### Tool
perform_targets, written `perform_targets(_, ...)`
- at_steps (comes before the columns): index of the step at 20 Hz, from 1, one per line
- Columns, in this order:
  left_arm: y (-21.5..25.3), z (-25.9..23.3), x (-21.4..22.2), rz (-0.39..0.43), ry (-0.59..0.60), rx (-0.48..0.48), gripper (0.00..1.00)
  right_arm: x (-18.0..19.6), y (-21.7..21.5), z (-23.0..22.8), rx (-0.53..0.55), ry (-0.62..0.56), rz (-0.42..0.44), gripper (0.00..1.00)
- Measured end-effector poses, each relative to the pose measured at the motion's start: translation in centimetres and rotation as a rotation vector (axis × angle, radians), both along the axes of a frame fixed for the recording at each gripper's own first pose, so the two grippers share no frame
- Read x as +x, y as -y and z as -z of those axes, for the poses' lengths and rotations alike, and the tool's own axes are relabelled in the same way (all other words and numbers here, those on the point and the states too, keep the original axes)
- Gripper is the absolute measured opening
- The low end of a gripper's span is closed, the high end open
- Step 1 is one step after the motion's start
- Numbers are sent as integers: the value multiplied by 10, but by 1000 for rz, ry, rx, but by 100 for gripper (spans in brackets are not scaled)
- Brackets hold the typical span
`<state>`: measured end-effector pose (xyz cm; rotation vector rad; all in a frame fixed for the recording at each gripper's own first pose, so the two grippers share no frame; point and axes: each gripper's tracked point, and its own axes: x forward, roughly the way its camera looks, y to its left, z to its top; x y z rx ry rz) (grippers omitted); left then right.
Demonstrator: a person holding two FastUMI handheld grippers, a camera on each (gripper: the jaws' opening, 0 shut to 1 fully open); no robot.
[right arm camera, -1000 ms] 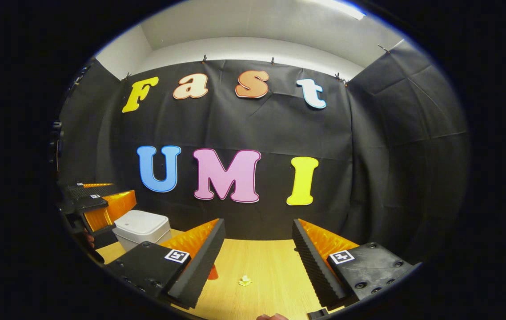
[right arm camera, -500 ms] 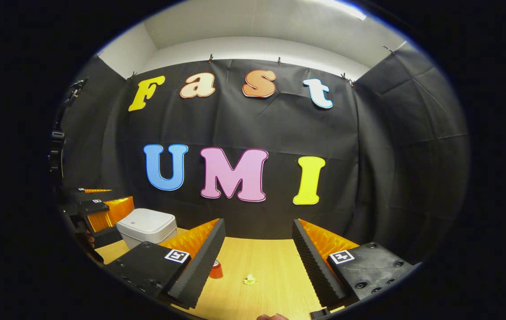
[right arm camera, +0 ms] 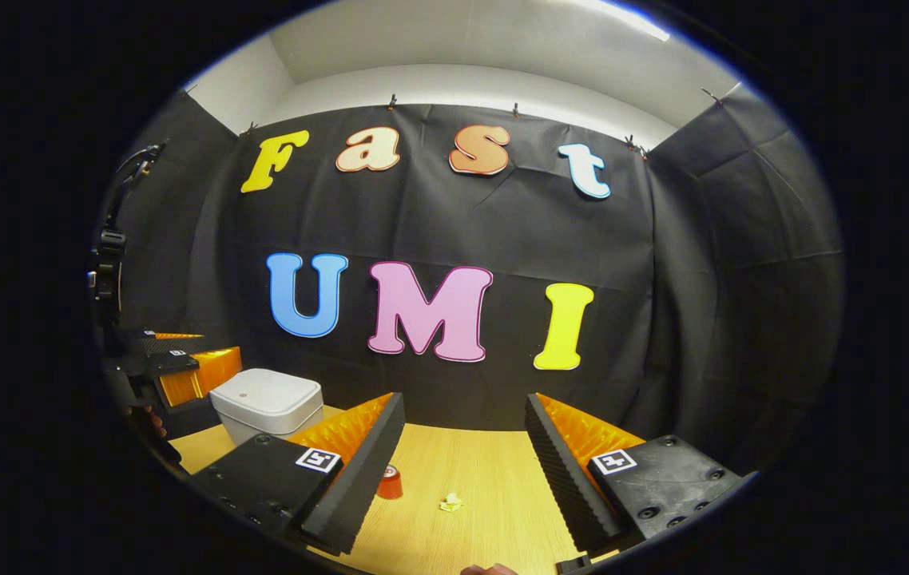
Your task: Press the lid of the desktop garbage bin to open it, pick up the crumpled paper on the desktop and throw it into the bin, then pick up the pop can on the desktop and drop it into the bin, and finally close the garbage bin lid.
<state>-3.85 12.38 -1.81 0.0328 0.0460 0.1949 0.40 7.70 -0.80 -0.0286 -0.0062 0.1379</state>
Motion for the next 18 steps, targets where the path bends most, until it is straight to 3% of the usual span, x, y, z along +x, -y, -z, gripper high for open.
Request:
perform_targets(1,-4,-1,0,-8,-4,12,84,1,-2,1,2,-2,-3,98)
perform_targets(2,-7,0,1,-7,-5,18,76,2,-2,1,3,-2,-5,98)
perform_targets(3,-6,-1,2,2,-2,20,74,1,-3,2,1,-3,-6,87)
perform_targets(4,-11,0,2,-13,-5,21,66,1,-4,1,-1,-3,-7,87)
perform_targets(5,-16,2,3,-15,-13,18,54,2,-5,1,-4,-2,-9,98)
perform_targets(6,-16,3,3,-12,-19,16,44,3,-6,1,-7,-3,-10,98)
perform_targets(7,-25,2,2,-34,-21,20,25,4,-7,2,-11,-3,-11,98)
perform_targets(8,-34,1,3,-53,-20,25,5,4,-7,3,-13,-3,-11,87)
perform_targets(9,-39,-1,4,-60,-20,32,1,5,-8,2,-15,-2,-11,87)
perform_targets(10,-46,0,6,-71,-21,42,1,4,-9,2,-15,-2,-12,98)
perform_targets(18,-117,44,66,-65,-84,-58,1,9,-18,7,-32,-17,-24,98)
